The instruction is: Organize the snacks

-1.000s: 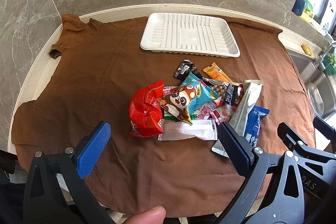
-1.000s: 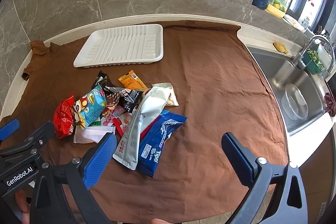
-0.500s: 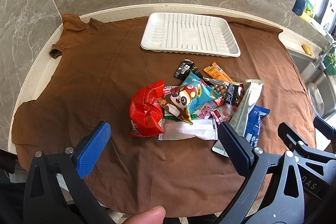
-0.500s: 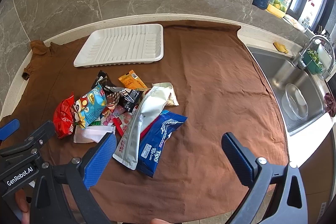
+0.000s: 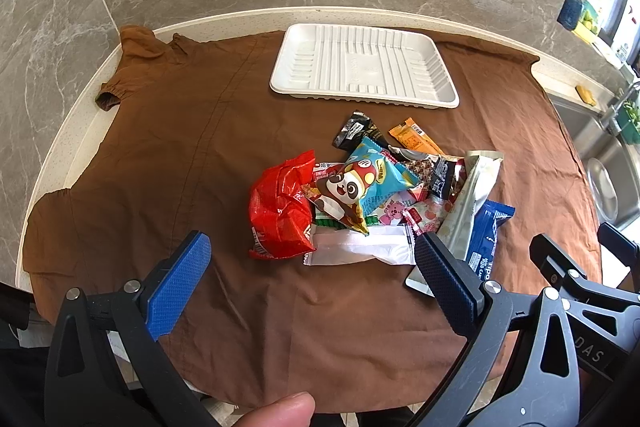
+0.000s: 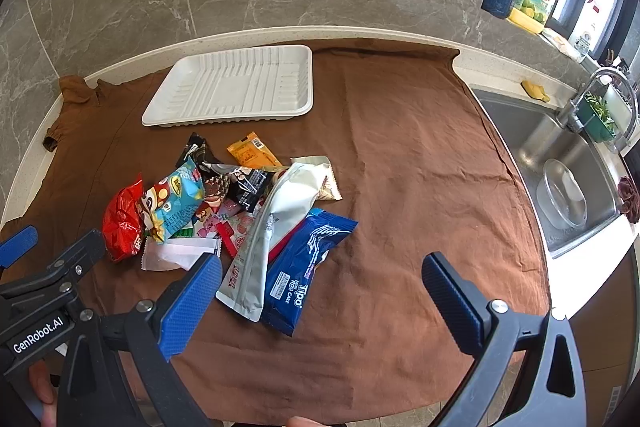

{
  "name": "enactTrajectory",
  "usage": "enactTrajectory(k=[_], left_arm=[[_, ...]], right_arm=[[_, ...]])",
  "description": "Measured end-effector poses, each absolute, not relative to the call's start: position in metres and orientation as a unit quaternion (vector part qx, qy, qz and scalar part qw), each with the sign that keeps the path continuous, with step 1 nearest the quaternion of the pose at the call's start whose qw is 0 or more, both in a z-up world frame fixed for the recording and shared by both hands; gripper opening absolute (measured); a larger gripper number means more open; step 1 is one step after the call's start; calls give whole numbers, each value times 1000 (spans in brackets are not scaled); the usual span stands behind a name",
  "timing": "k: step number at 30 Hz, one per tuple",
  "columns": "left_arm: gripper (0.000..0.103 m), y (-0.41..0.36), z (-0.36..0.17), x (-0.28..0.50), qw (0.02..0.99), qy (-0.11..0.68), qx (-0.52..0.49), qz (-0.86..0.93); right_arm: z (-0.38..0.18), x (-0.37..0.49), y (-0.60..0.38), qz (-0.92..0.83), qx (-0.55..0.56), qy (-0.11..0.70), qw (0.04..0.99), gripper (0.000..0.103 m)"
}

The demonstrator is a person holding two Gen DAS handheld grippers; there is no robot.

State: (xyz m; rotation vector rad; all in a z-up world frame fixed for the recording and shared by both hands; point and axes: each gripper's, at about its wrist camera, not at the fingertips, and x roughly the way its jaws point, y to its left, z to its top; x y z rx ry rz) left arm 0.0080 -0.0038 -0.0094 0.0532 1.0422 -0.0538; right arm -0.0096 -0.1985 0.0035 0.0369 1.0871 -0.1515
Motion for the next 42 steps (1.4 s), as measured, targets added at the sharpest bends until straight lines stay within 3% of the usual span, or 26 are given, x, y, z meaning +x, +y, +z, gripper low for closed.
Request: enactTrajectory(k=[11,17,21,25,30,34,42], left_arm=[[103,0,-11,3,874,484,29,-21],[103,3,-19,-7,883,465,41,-49],[103,26,-31,-7,869,481,-60,-97],[103,17,-34,-27,903,421,70,-42],[103,48,-28,-25,889,457,0,-9],[103,63,-27,4,881,473,16,-3],[102,80,-47,78,825,515,-49,-227]], right_arm=[[5,-10,-199,-71,22,516,853,102],[16,-18,-203,-61,-21,489,870,91],[17,-22,-214,-33,-39,473,880,89],[16,-30,-224,20,-59,432,900,85],[12,-25,-262,103,64,418,900,81],[-3,0,-259,137,101,504,847,78],[-29,50,-204,227,294,538,756,77]])
